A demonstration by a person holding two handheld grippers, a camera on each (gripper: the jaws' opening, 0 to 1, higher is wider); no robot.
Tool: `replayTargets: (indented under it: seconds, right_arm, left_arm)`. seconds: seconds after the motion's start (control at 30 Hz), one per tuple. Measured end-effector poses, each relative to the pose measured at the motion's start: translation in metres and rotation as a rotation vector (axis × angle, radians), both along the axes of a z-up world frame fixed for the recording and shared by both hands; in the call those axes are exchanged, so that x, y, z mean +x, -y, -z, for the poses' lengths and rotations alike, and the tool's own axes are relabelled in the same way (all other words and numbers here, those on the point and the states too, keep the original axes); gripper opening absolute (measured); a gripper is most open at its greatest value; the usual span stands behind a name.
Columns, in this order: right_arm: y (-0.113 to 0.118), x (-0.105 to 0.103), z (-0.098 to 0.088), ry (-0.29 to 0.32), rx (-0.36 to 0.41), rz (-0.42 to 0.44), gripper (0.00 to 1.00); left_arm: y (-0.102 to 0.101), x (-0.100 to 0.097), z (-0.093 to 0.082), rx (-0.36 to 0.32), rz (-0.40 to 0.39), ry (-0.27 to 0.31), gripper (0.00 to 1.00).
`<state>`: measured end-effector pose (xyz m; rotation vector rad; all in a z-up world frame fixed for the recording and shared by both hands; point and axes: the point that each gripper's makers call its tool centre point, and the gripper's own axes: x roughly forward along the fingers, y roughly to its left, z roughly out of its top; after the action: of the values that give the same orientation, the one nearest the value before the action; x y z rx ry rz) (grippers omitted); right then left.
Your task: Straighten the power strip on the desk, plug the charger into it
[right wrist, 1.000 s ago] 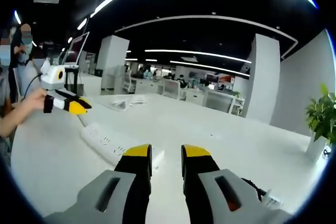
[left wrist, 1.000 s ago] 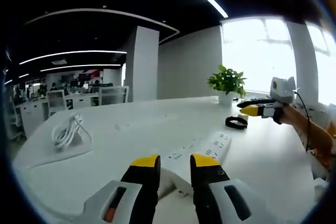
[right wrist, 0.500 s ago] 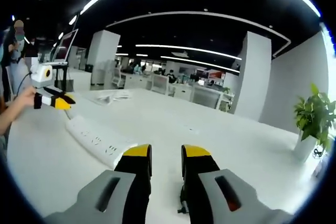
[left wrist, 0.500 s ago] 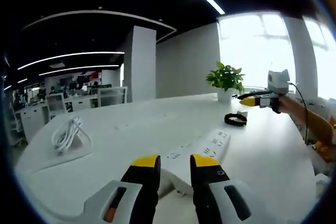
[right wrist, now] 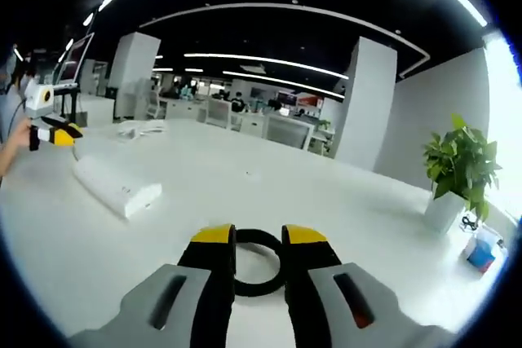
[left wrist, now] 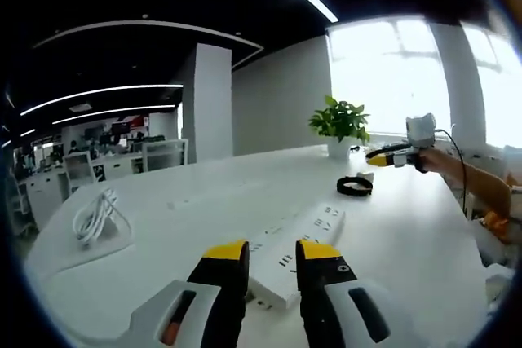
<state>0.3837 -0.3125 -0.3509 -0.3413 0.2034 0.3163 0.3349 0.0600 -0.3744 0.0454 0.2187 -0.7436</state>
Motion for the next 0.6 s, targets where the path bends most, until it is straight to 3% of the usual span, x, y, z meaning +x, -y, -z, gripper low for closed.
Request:
replayTargets:
  seconds: [0.07,0.4,0.6]
  right_arm:
    - [0.013,-0.001,0.005,-0.028,-0.054,0.014,0.21]
    - [0.037,0.004,0.013,-0.109,-0.124,-0.012,0.20]
    - [0.037,0.005,0.033,-0.215,-0.275,-0.065,0.20]
  left_arm:
    - [0.002,-0.001,-0.001,0.000,0.005,0.002,0.23]
    - [0.005,-0.004,-0.005,0.014,0.013,0.023,0.23]
    - [0.010,-0.008,-0.004,0.018,0.038,0.018,0.23]
